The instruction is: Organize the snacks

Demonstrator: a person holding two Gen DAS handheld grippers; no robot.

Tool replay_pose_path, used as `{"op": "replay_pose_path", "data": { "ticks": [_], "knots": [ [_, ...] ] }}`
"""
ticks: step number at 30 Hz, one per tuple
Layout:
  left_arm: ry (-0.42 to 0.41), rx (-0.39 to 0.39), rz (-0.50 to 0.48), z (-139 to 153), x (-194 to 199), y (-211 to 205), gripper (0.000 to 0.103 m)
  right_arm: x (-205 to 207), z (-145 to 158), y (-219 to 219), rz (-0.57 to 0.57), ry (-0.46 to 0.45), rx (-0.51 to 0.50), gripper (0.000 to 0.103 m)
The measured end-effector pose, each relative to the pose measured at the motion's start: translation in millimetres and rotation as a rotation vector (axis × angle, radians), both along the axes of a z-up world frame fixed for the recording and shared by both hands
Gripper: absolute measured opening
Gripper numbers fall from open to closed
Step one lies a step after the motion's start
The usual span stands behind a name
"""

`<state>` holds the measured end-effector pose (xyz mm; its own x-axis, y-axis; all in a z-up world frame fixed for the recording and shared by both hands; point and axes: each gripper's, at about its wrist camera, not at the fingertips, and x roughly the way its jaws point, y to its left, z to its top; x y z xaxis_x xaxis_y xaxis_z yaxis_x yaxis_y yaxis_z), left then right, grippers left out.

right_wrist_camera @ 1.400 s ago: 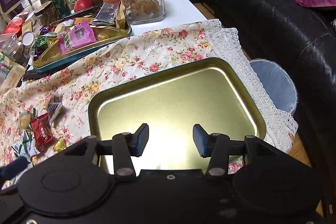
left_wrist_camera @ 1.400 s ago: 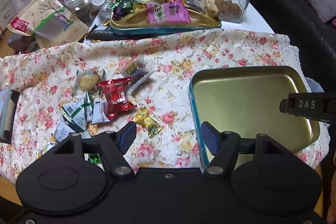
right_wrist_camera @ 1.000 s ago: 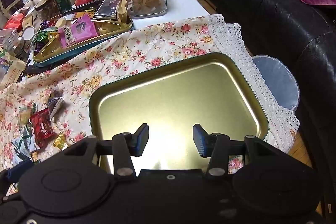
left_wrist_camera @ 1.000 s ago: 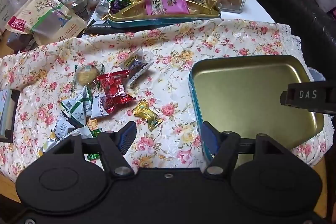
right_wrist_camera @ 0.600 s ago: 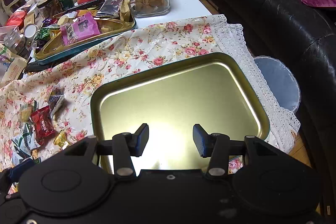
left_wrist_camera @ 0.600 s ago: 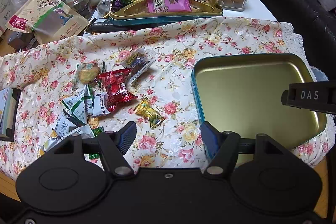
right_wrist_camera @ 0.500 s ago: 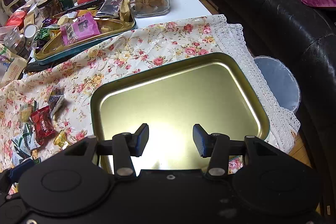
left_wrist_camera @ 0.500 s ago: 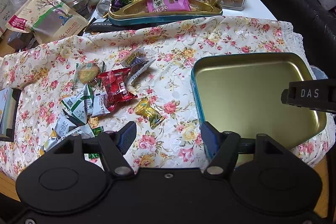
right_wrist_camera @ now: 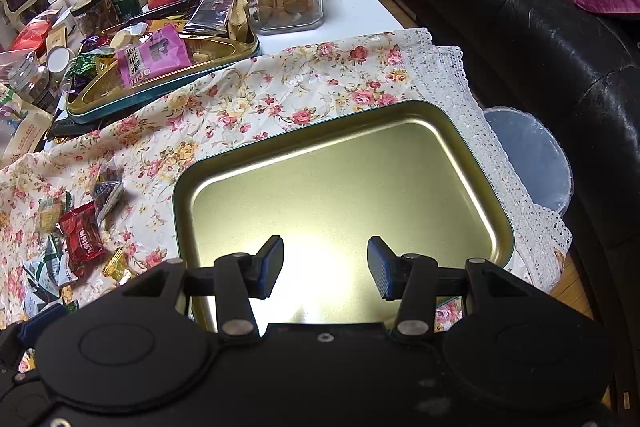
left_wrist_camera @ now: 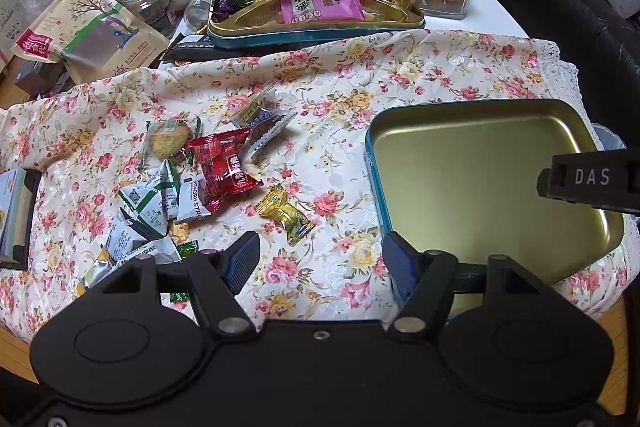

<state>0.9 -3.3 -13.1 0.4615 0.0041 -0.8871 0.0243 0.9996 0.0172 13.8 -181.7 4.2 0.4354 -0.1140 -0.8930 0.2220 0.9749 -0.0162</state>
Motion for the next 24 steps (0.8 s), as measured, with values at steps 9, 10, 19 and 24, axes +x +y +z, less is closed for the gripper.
{"op": "replay_pose_path", "data": {
  "ticks": [9, 10, 19, 24],
  "knots": [
    [0.003, -0.002, 0.003, -0.3, 0.1, 1.5, 0.07, 0.0, -0.5, 0.6, 0.003, 0.0, -0.002, 0.049],
    [0.003, -0.003, 0.003, -0.4, 0.1, 1.6, 0.07, 0.0, -0.5, 0.5, 0.004, 0.0, -0.002, 0.049],
    [0.006, -0.002, 0.008, -1.2, -0.1, 2.9, 0.07, 0.0, -0.6, 0.7, 0.003, 0.0, -0.003, 0.049],
    [-0.013, 0.0, -0.001, 1.3, -1.0, 1.4, 0.07, -0.3, -0.6, 0.9, 0.002, -0.001, -0.002, 0.049]
  ]
}}
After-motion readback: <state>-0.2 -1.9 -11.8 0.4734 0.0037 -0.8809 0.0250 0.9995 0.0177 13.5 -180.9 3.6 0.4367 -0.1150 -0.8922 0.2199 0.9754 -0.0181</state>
